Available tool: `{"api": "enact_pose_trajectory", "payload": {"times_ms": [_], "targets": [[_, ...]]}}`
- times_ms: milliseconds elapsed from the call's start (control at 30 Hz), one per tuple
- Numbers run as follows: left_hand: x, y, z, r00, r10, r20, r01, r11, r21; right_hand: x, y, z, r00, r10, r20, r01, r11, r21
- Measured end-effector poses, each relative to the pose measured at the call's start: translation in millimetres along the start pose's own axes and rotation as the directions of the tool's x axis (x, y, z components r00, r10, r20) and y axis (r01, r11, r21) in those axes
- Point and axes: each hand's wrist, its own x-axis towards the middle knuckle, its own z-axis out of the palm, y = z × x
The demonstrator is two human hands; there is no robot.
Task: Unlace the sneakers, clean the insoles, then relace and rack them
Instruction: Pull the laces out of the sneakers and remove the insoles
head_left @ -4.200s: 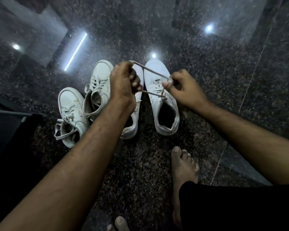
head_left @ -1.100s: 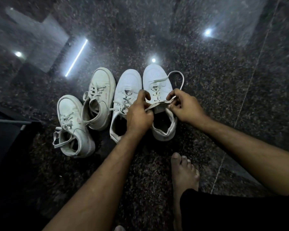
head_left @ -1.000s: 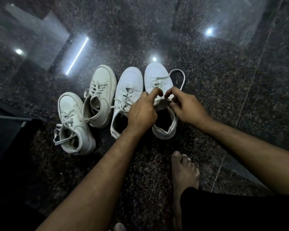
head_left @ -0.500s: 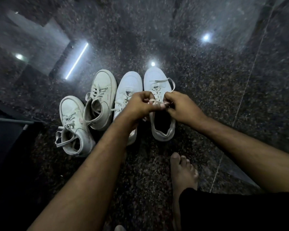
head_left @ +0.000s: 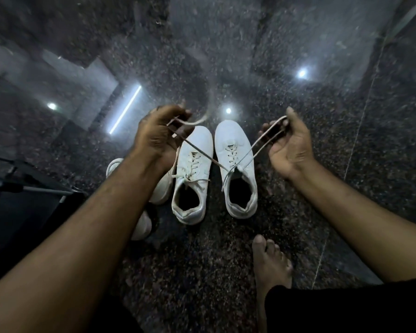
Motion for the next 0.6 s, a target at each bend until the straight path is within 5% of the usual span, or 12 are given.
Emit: {"api": "enact_pose_trajectory", "payload": {"times_ms": [133, 267, 333, 400, 500, 600], "targets": [[-0.8, 4.9, 11.8, 0.997, -0.052, 0.057, 0.056, 0.995, -0.078, 12.5, 9.7, -7.5, 0.989, 0.027, -0.143, -0.058, 0.974, -0.22], [5.3, -14.3, 16.6, 0.999, -0.027, 0.044, 0.011, 0.944, 0.329, 14.8, 22.2, -21.5, 0.98, -0.177, -0.092, 0.096, 0.822, -0.562], [9.0, -23.1, 11.6, 0.997, 0.041, 0.072, -0.077, 0.785, 0.615, 14.0, 19.5, -28.9, 0.9, -0.427, 0.09, 0.312, 0.487, -0.816], [10.8, -26.4, 6.7, 0.986, 0.103, 0.132, -0.168, 0.569, 0.805, 17.2, 12.4, -39.0, 0.815, -0.468, 0.341, 0.424, 0.081, -0.902], [14.2, -24.2, 7.4, 0.985, 0.05, 0.166, -0.174, 0.292, 0.94, 22.6, 9.0, -50.0, 0.797, -0.087, 0.597, 0.535, -0.357, -0.766], [20.8, -25.5, 11.3, 0.993, -0.002, 0.119, -0.118, -0.128, 0.985, 14.2, 22.5, -52.1, 0.699, 0.241, 0.674, 0.645, -0.619, -0.448]]}}
